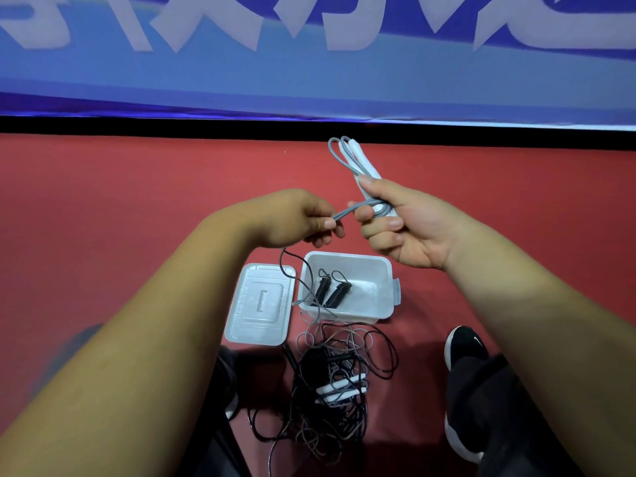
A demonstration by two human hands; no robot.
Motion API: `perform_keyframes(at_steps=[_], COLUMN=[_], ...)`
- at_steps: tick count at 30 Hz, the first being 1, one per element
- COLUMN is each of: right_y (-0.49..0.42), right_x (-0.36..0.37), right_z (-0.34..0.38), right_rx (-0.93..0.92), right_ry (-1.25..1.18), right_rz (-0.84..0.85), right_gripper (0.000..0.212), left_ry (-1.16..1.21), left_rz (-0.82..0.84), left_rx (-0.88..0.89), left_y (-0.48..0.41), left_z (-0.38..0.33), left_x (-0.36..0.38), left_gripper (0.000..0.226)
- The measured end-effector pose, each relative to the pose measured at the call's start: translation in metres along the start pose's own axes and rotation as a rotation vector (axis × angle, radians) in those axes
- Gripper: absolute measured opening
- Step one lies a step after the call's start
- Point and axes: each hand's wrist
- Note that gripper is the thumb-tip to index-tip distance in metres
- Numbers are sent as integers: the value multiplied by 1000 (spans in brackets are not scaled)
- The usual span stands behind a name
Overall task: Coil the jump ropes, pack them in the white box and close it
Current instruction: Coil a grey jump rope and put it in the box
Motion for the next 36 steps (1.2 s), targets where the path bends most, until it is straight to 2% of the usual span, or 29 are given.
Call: perform_keyframes(at_steps=[4, 8, 11, 12, 14, 15, 16, 17, 19, 20, 21, 23, 26, 30, 34, 36], right_y=[3, 10, 13, 13, 9, 8, 8, 7, 4, 2, 0, -2, -3, -1, -2, -3], right_x=[0, 1, 0, -1, -7, -8, -7, -6, -5, -5, -6, -10, -16, -15, -11, -10], right_z=[-4, -7, -9, -11, -13, -11, -10, -10, -12, -14, -17, -23, -26, -26, -27, -28], right_rx=[7, 66, 142, 168, 244, 271, 289, 307, 382, 426, 458, 472, 456, 439, 333, 312], right_ry=[58, 120, 201, 223, 249, 268, 306, 342, 407, 391, 342, 269, 261, 342, 491, 557], right_rz=[36, 122, 233, 268, 335, 395, 483, 592, 803, 853, 842, 714, 634, 537, 334, 288], right_gripper=[21, 12, 17, 21, 49, 48, 42, 51, 86, 87, 76, 36, 15, 23, 22, 27], left_ry=[-23, -240, -147, -98, 21, 97, 163, 211, 291, 335, 373, 425, 450, 474, 490, 469], left_rz=[4, -36, -74, -89, -100, -107, -115, -128, -126, -115, -105, -98, -121, -150, -201, -230], left_rx=[-29, 5, 1, 3, 31, 37, 44, 58, 105, 117, 120, 112, 97, 70, 26, 12], left_y=[0, -1, -1, 0, 0, 0, 0, 0, 1, 0, 0, -2, -5, -5, -3, -1], left_z=[0, 6, 8, 5, 1, 1, 3, 4, 5, 4, 2, -1, -4, -10, -14, -15], left_x=[0, -2, 2, 3, 5, 5, 3, 1, -2, -3, -3, -3, -4, -7, -12, -15], left_gripper=[23, 19, 17, 19, 23, 19, 11, 8, 13, 12, 12, 11, 8, 8, 10, 14])
Point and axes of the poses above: each hand's wrist, its own y-axis away from the middle knuckle, its own x-axis out of the palm, z = x × y, and after that the axes turned 15 degrees about -z, right-handed
